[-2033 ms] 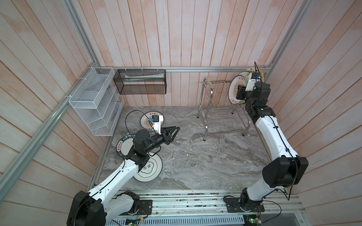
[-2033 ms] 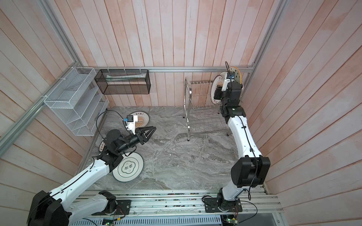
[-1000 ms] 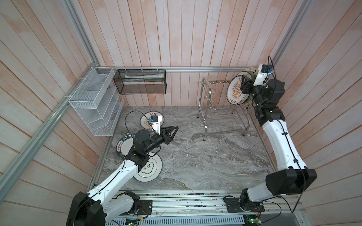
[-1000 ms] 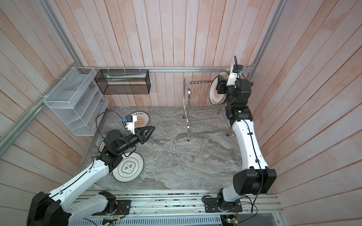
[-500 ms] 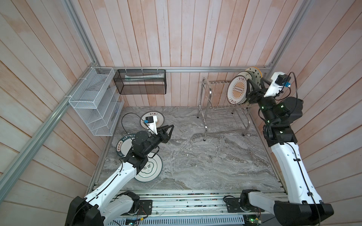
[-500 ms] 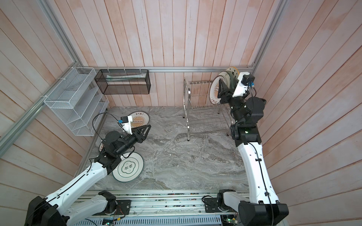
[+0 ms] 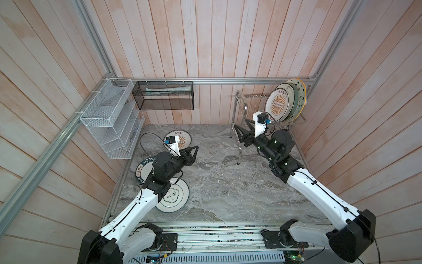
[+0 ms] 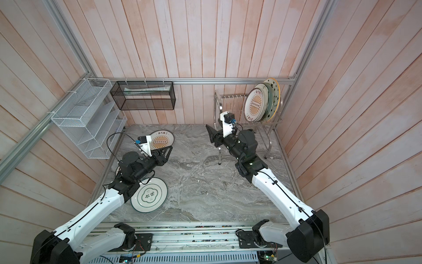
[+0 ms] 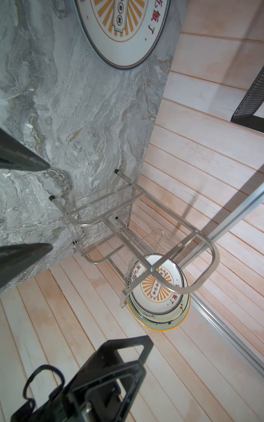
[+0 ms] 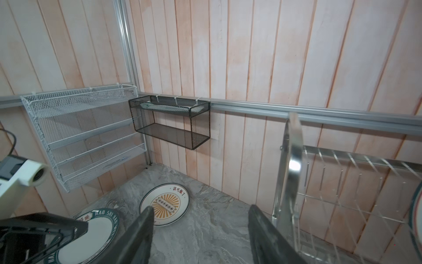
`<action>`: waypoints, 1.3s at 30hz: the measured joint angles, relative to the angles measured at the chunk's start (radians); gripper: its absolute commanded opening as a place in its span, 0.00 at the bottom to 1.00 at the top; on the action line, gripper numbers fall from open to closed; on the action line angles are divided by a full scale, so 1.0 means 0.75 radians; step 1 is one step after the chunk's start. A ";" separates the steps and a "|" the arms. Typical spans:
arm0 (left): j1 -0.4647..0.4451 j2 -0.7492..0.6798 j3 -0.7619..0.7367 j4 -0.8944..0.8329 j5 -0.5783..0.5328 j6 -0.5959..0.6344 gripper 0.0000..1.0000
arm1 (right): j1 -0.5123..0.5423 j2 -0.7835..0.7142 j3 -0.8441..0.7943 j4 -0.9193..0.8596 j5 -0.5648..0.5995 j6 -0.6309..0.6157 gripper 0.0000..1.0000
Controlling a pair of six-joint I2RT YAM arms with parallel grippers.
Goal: Load the plates into the dish rack
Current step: 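Move the right gripper down to the rim of the white floral-emblem plate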
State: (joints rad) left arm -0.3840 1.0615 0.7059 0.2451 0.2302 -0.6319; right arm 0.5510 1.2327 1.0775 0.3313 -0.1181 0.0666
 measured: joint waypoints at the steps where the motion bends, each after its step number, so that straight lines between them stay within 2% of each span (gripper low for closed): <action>1: 0.015 0.007 0.001 -0.021 0.001 -0.006 0.52 | 0.020 0.005 -0.018 0.009 0.004 0.003 0.66; 9: 0.160 0.062 0.002 -0.155 0.001 -0.092 0.51 | 0.090 0.049 -0.193 0.129 0.030 0.156 0.64; 14: 0.186 0.070 0.002 -0.212 -0.010 -0.115 0.52 | 0.120 0.114 -0.328 0.161 0.046 0.294 0.64; 19: 0.207 0.070 0.002 -0.297 -0.062 -0.127 0.52 | 0.134 0.169 -0.409 0.208 -0.001 0.441 0.62; 24: 0.263 0.070 -0.004 -0.382 -0.104 -0.141 0.52 | 0.158 0.242 -0.413 0.232 -0.062 0.538 0.61; 27: 0.315 0.069 -0.034 -0.405 -0.104 -0.158 0.52 | 0.169 0.298 -0.409 0.246 -0.113 0.586 0.56; 31: 0.362 0.071 -0.087 -0.442 -0.094 -0.172 0.52 | 0.179 0.443 -0.346 0.229 -0.220 0.642 0.49; 39: 0.387 0.098 -0.096 -0.468 -0.035 -0.176 0.52 | 0.285 0.711 -0.220 0.227 -0.439 0.786 0.46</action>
State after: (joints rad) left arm -0.0937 1.1351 0.6338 -0.1059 0.2043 -0.7643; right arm 0.7650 1.7657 0.9123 0.5014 -0.4477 0.6559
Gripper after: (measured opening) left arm 0.516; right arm 0.471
